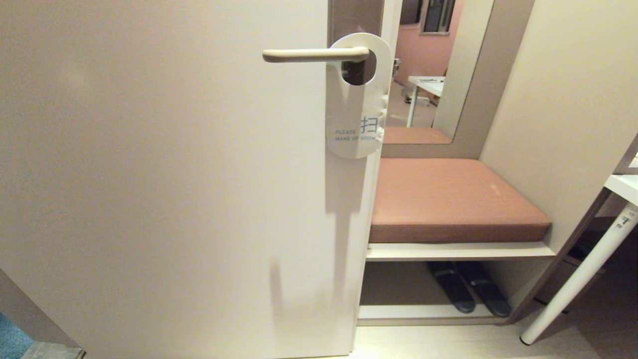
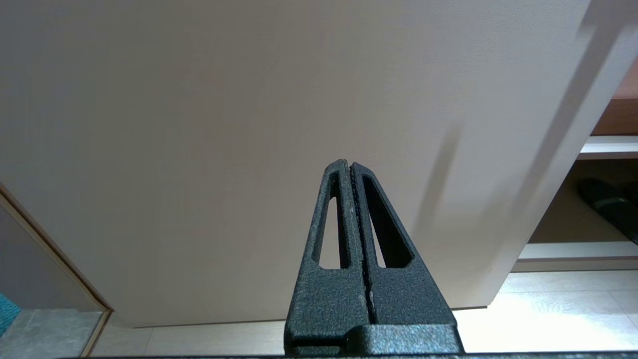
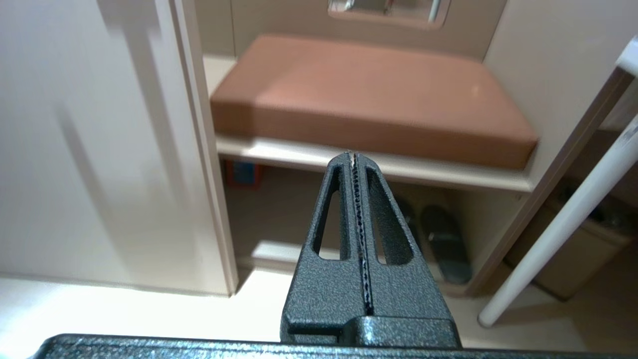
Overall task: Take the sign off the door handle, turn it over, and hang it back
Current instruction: Take down the sign
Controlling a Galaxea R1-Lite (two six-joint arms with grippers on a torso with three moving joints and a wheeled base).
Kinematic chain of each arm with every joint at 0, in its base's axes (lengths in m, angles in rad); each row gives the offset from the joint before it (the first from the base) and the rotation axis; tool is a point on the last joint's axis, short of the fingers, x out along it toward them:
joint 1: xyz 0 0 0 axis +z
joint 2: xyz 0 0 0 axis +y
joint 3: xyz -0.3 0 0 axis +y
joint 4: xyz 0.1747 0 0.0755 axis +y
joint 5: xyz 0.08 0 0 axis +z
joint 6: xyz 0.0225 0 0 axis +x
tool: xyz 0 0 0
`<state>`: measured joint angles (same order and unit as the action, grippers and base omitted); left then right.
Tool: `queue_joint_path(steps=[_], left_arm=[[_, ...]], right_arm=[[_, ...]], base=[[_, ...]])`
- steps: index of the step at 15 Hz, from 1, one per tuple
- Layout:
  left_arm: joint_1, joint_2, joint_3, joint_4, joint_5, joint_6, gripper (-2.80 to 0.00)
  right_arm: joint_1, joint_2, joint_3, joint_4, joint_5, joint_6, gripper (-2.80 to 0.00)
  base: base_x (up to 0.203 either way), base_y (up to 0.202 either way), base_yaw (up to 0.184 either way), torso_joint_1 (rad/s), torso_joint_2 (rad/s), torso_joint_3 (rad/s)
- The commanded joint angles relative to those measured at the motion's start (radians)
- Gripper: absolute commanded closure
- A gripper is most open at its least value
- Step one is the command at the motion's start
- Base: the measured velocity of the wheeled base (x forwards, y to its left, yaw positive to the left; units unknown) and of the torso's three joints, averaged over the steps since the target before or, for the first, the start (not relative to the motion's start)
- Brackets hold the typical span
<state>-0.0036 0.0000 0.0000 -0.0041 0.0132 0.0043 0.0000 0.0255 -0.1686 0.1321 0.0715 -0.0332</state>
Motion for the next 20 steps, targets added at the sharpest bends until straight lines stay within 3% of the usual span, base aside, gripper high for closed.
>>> queue_joint_path(steps=[1,10,13,15,20], left_arm=[[-0.001,0.002,0.000,-0.001,0.001,0.000,0.00],[0.000,0.002,0.000,-0.001,0.001,0.000,0.00],[0.001,0.002,0.000,-0.001,0.001,0.000,0.00],[-0.001,0.002,0.000,-0.001,0.001,-0.001,0.00],[-0.001,0.002,0.000,-0.001,0.001,0.000,0.00]], right_arm=[[0.000,0.064,-0.043,0.000,-0.001,-0.001,0.00],[0.000,0.722,-0.510,-0.019,0.000,0.002,0.00],[0.001,0.899,-0.652,-0.024,0.053,0.003,0.00],[0.004,1.005,-0.740,-0.025,0.133,0.001,0.00],[0.045,1.203,-0.895,-0.028,0.598,-0.026,0.00]], base=[[0.000,0.000,0.000,0.000,0.00,0.000],[0.000,0.000,0.000,0.000,0.00,0.000],[0.000,0.000,0.000,0.000,0.00,0.000],[0.000,0.000,0.000,0.000,0.00,0.000],[0.000,0.000,0.000,0.000,0.00,0.000]])
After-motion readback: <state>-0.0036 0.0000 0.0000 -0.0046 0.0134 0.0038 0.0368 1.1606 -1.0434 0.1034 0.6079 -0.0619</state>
